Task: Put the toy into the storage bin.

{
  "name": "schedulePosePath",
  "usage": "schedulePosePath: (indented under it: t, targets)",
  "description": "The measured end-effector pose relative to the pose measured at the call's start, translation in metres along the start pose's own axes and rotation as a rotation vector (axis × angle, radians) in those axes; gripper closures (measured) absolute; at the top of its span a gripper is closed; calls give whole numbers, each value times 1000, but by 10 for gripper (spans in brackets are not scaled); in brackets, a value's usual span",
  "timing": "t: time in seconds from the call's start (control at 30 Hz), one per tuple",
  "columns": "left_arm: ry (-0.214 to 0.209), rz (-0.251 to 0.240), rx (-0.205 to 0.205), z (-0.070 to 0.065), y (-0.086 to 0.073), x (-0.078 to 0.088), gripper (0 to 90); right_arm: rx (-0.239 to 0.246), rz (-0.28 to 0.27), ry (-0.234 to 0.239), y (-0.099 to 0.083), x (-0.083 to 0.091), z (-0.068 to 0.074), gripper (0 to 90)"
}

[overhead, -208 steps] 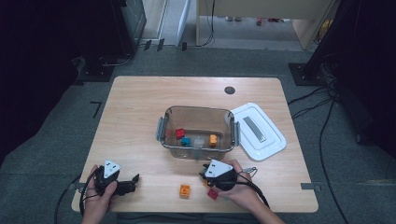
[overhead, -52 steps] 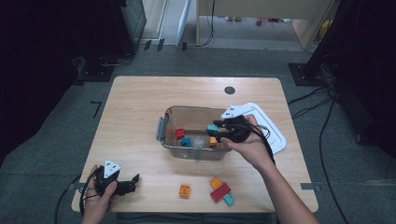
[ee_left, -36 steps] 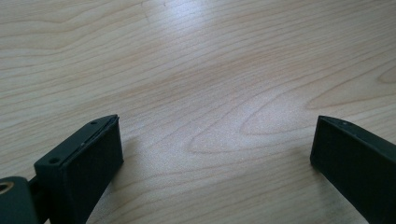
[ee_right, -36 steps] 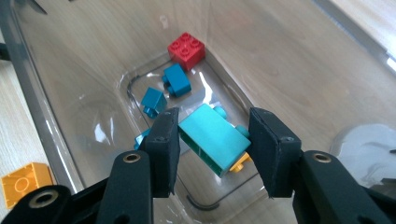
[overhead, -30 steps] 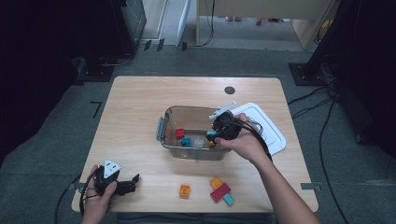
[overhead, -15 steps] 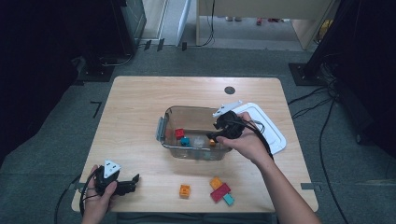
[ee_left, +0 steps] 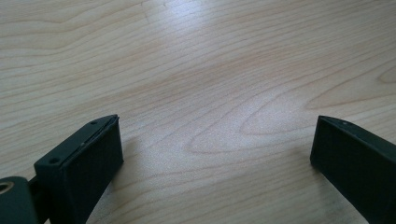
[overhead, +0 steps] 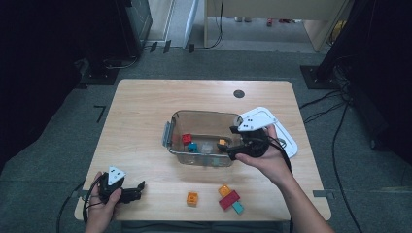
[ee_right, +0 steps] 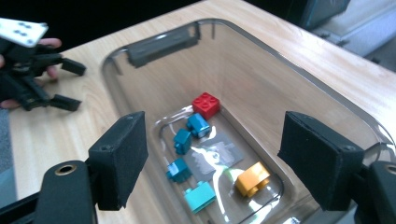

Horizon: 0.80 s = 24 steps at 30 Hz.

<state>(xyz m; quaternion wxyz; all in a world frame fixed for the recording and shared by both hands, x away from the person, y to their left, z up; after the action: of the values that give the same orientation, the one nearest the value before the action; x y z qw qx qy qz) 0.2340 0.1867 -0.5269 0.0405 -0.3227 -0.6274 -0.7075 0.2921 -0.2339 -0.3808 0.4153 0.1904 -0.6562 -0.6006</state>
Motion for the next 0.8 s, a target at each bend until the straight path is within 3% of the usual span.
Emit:
schedulePosePath:
  t: [0.17, 0.4, 0.5, 0.7, 0.73, 0.77, 0.8]
  targets:
    - [0, 0, 2, 0, 0, 0, 21, 23, -27, -1, -8, 18, 17, 241]
    - [-1, 2, 0, 0, 0, 0, 21, 25, -40, 1, -38, 47, 44, 267]
    - [-1, 1, 0, 0, 0, 0, 21, 16, -39, 6, -47, 52, 48, 275]
    - [-1, 2, -1, 0, 0, 0, 21, -13, 1, 0, -91, 62, 56, 320]
    - [-1, 3, -1, 0, 0, 0, 21, -13, 1, 0, -91, 62, 56, 320]
    - [-1, 2, -1, 0, 0, 0, 21, -20, 22, 6, -104, 62, 57, 321]
    - [-1, 2, -1, 0, 0, 0, 21, -20, 22, 6, -104, 62, 57, 321]
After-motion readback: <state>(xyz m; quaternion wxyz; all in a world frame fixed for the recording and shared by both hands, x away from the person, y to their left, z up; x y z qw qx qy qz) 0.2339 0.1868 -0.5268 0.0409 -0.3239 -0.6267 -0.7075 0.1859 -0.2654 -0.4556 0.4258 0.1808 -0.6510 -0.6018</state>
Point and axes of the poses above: each handheld gripper's, and its own axes: x roughly backward along the jaws, y roughly out of its top, z roughly to its left, the point moved 1 cm from there along -x, roughly forward along the jaws, and after that the axes turned 14 degrees about -z, right-handed, at the moved point
